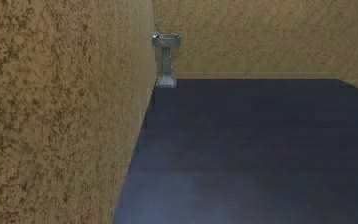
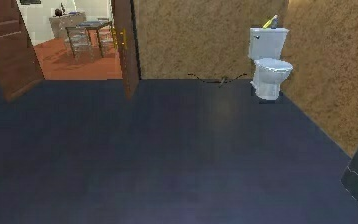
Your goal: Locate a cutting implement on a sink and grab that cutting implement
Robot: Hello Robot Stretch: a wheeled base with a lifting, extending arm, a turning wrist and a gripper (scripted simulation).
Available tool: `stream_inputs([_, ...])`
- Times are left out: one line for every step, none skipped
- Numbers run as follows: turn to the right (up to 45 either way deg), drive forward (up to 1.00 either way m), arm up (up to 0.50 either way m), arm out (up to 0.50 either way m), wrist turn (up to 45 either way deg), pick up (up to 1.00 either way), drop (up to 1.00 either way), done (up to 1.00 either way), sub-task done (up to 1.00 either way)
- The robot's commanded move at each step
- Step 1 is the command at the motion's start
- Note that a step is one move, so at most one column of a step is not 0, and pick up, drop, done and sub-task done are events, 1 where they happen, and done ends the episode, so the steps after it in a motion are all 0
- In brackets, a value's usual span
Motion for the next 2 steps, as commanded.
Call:
stream_inputs([0.0, 1.0, 0.0, 0.0, 0.0, 0.0, 0.0, 0.0, 0.0])
stream_inputs([0.0, 1.0, 0.0, 0.0, 0.0, 0.0, 0.0, 0.0, 0.0])
